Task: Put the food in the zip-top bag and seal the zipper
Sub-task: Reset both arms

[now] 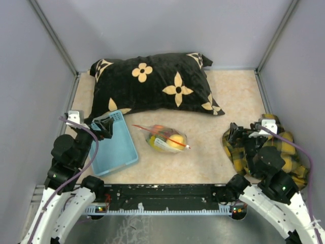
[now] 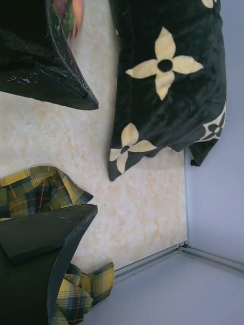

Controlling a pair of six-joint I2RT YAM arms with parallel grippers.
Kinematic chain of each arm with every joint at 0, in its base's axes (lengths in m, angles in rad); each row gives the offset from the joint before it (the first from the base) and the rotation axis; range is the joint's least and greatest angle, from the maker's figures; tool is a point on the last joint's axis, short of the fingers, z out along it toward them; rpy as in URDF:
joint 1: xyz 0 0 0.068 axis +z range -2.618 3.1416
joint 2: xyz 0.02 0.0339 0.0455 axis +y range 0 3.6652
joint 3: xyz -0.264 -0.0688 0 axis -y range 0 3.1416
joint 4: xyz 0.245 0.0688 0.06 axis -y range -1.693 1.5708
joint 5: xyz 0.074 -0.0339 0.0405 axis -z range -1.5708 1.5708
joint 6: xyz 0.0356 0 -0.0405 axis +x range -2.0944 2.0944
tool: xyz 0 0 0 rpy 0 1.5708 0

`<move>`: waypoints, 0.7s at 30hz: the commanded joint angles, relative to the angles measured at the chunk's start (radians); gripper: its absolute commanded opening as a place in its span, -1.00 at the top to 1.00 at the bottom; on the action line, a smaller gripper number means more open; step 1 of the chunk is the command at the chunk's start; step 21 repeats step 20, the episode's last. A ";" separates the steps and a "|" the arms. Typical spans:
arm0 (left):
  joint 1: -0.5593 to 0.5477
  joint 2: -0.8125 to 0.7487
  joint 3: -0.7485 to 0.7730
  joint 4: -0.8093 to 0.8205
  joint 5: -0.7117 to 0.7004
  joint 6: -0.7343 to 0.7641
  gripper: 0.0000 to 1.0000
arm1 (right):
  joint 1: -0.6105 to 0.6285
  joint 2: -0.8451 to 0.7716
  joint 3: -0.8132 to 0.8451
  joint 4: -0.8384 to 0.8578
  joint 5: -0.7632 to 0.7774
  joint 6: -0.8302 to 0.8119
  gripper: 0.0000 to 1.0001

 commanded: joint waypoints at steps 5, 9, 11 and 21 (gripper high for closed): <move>0.005 -0.052 -0.095 0.068 -0.112 0.030 -1.00 | -0.009 -0.118 -0.063 0.106 0.093 -0.004 -0.50; 0.005 -0.054 -0.104 0.064 -0.104 0.032 -1.00 | -0.008 -0.119 -0.063 0.108 0.093 -0.006 -0.51; 0.005 -0.053 -0.104 0.064 -0.104 0.033 -1.00 | -0.008 -0.117 -0.061 0.108 0.087 -0.008 -0.51; 0.009 -0.056 -0.106 0.057 -0.095 0.033 -1.00 | -0.009 -0.114 -0.058 0.107 0.063 -0.007 -0.52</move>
